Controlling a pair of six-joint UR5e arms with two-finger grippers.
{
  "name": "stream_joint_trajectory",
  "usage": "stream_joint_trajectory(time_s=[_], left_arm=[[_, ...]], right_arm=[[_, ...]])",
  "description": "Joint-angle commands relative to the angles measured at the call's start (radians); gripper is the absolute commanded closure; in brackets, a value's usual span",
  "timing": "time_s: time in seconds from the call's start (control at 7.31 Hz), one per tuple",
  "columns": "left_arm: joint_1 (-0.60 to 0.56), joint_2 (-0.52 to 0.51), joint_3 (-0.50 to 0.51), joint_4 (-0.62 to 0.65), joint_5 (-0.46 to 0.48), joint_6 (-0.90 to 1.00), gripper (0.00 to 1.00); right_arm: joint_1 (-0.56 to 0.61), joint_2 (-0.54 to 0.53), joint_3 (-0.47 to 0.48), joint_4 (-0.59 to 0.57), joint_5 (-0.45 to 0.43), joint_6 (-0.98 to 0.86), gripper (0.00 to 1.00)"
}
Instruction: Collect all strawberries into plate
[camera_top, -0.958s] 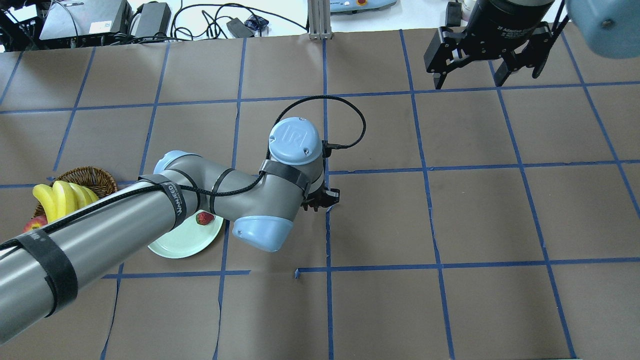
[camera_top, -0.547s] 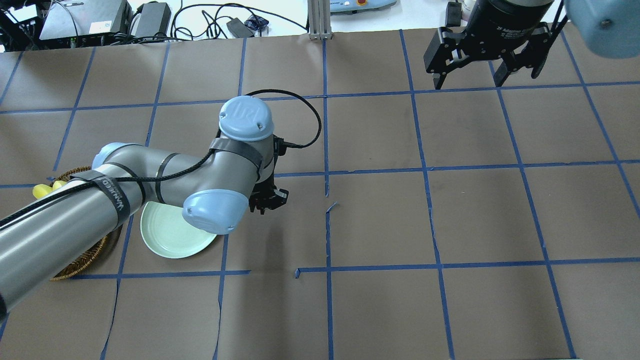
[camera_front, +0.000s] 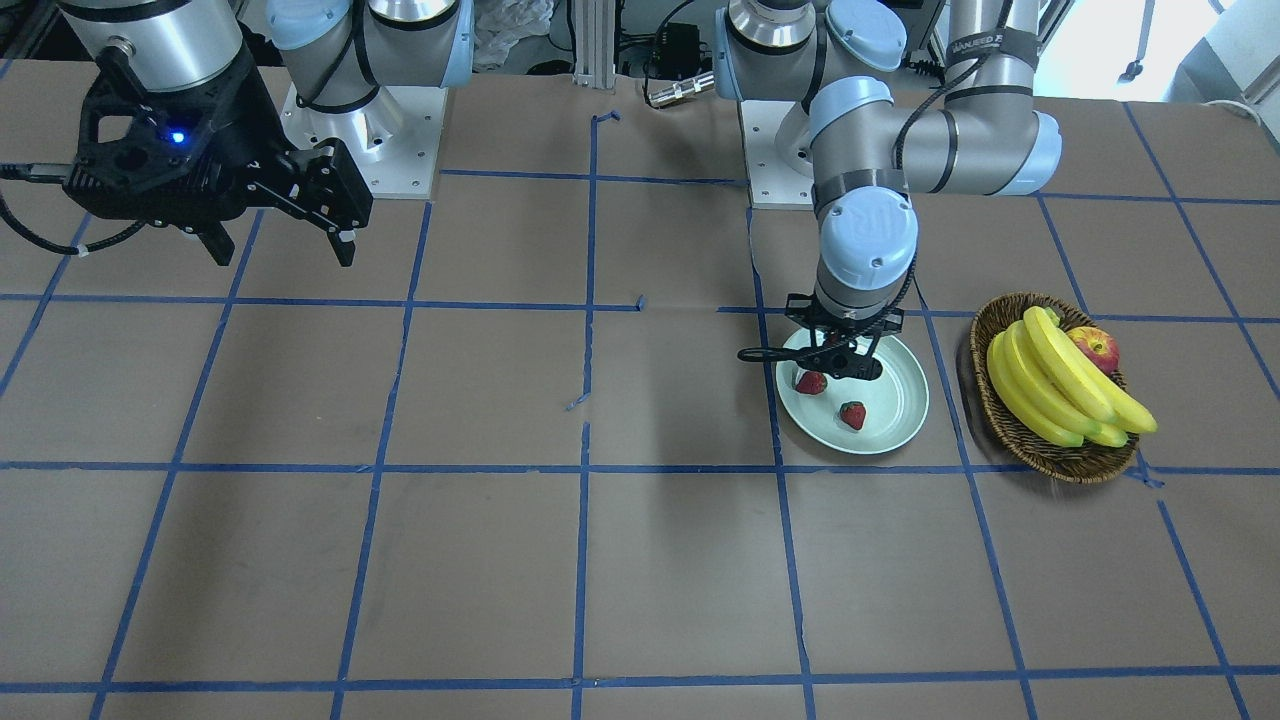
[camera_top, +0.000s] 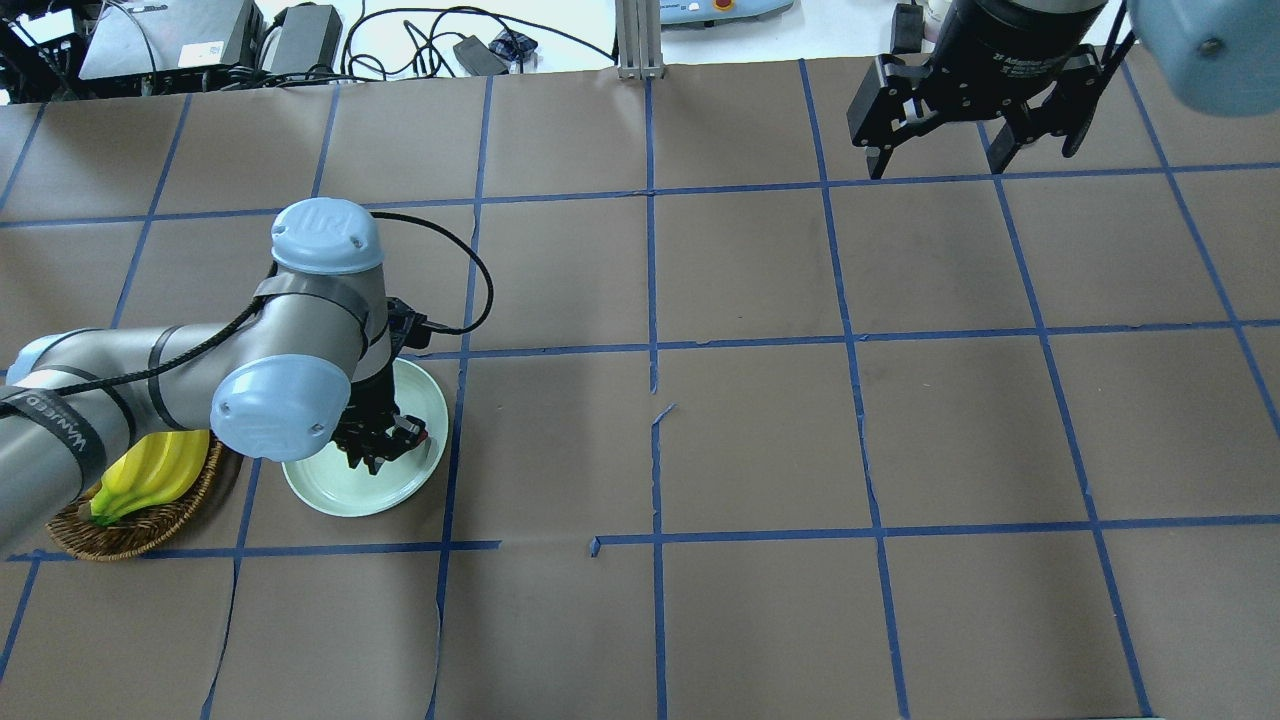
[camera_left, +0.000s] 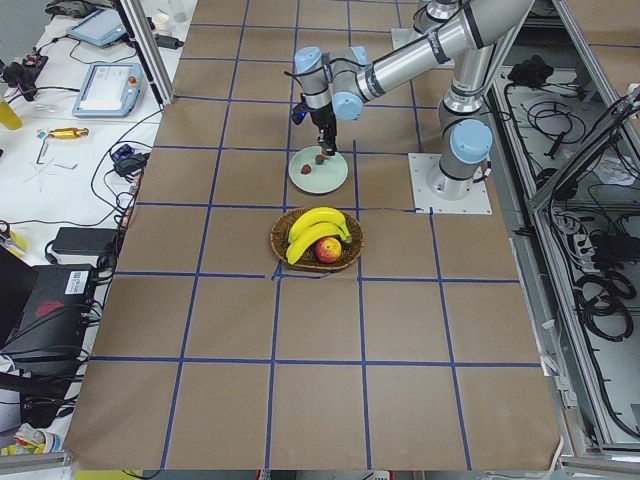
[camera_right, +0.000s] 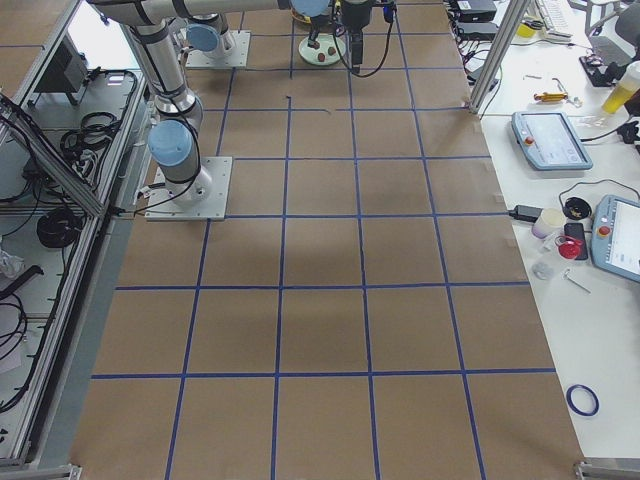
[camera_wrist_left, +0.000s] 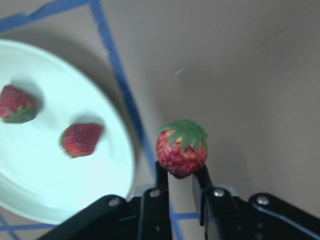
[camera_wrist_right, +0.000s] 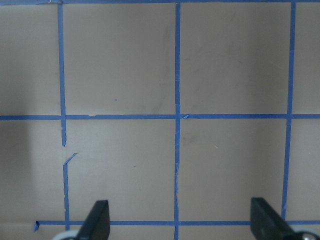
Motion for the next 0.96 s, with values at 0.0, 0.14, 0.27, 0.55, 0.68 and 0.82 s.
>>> stream_joint_trajectory(time_s=[0.0, 0.14, 0.27, 0.55, 0.68, 0.82], left_arm=[[0.056, 0.003, -0.013, 0.001, -0.034, 0.034, 0.11], [0.044, 0.006, -0.009, 0.004, -0.093, -0.003, 0.07], [0.042, 0.025, 0.023, 0.013, -0.123, -0.035, 0.0], [-0.03, 0.077, 0.194, -0.008, -0.267, -0.116, 0.0], [-0.067, 0.091, 0.303, -0.067, -0.267, -0.127, 0.0], [-0.068, 0.097, 0.419, -0.15, -0.273, -0.129, 0.0]], right_arm=[[0.0, 0.0, 0.0, 0.0, 0.0, 0.0, 0.0], [0.0, 0.002, -0.001, 0.0, 0.0, 0.0, 0.0], [0.0, 0.0, 0.0, 0.0, 0.0, 0.0, 0.0], [0.0, 0.0, 0.0, 0.0, 0.0, 0.0, 0.0], [0.0, 0.0, 0.0, 0.002, -0.002, 0.0, 0.0], [0.0, -0.002, 0.0, 0.006, -0.003, 0.0, 0.0]])
